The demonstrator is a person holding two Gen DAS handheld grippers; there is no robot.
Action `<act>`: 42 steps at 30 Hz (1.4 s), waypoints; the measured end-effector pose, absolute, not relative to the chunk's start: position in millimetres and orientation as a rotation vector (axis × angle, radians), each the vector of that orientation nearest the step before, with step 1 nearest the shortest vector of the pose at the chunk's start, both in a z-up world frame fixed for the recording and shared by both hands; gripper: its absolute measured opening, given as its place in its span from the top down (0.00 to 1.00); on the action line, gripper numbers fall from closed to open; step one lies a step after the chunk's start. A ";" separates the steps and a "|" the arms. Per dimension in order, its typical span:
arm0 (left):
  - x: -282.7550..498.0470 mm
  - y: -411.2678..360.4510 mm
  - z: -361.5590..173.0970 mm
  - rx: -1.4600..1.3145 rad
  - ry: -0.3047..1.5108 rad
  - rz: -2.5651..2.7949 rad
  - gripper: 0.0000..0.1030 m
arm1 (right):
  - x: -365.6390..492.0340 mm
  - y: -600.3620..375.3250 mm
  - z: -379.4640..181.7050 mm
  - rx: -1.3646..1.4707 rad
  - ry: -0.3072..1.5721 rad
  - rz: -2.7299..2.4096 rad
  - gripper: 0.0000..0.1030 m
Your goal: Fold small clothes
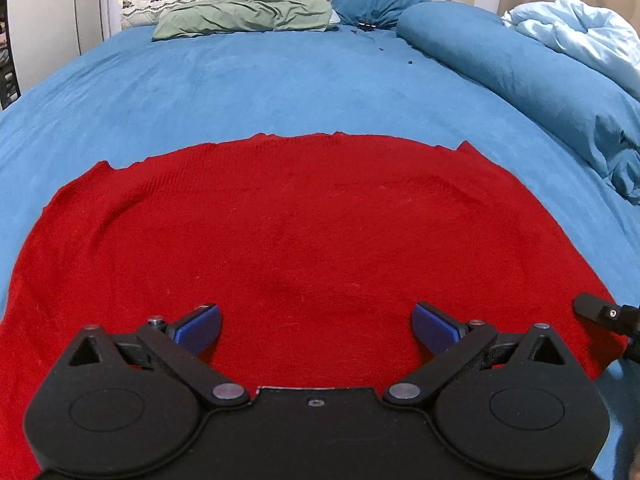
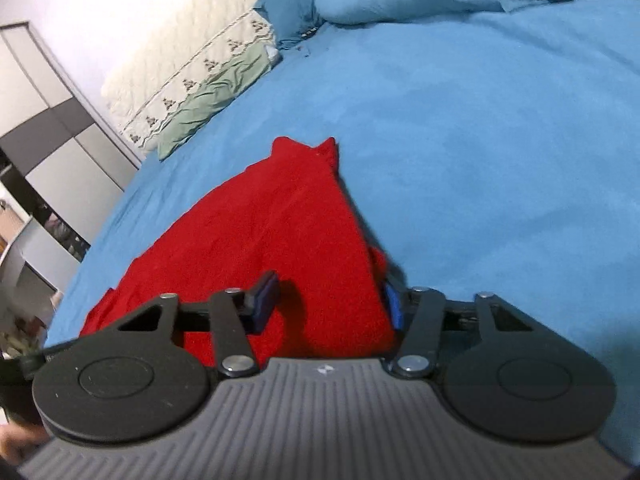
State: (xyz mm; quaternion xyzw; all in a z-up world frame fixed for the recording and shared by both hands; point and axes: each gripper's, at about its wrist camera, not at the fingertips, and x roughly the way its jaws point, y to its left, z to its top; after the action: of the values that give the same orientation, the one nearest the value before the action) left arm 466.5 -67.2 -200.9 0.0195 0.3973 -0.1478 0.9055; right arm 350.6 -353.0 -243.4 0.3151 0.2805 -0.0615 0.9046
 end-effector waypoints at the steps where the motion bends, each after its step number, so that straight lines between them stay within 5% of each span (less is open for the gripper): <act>1: 467.1 -67.7 -202.1 0.044 0.820 -0.304 0.00 | 351.6 -353.3 -243.5 0.645 0.587 -0.130 0.52; 6: 472.0 -72.1 -209.1 0.069 0.832 -0.292 0.00 | 360.4 -347.4 -236.9 0.595 0.631 -0.127 0.75; 9: 475.1 -73.3 -210.1 0.086 0.834 -0.297 0.00 | 366.0 -342.1 -224.5 0.616 0.630 -0.139 0.76; 12: 472.1 -54.1 -194.3 0.017 0.814 -0.315 0.12 | 377.8 -333.0 -196.6 0.696 0.553 -0.064 0.76; 20: 435.0 57.1 -140.8 -0.063 0.702 -0.225 0.04 | 449.7 -199.7 -111.5 0.498 0.482 0.483 0.76; 28: 392.3 104.5 -186.1 -0.104 0.811 -0.145 0.06 | 506.4 -57.3 -208.3 0.305 0.912 0.812 0.77; 31: 381.8 101.9 -191.9 -0.133 0.798 -0.176 0.09 | 506.7 -55.4 -221.5 0.285 0.919 0.818 0.76; 33: 378.2 96.7 -189.1 -0.122 0.773 -0.190 0.10 | 506.8 -62.2 -212.9 0.290 0.896 0.828 0.66; 34: 377.4 94.1 -187.1 -0.117 0.757 -0.198 0.11 | 504.3 -66.9 -207.8 0.287 0.874 0.822 0.42; 36: 380.1 91.1 -181.5 -0.129 0.735 -0.219 0.13 | 500.1 -84.7 -193.9 0.287 0.819 0.785 0.10; 39: 390.0 89.7 -182.6 -0.170 0.736 -0.241 0.13 | 477.3 -126.7 -170.0 0.305 0.705 0.688 0.06; 42: 396.9 91.9 -181.1 -0.193 0.768 -0.195 0.28 | 445.6 -164.5 -164.7 0.294 0.636 0.536 0.05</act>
State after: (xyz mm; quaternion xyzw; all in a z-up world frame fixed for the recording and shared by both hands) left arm 396.9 91.9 -181.1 -0.0939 0.3736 -0.0948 0.9180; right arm 445.6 -164.5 -164.7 0.1421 0.3077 0.2593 0.9044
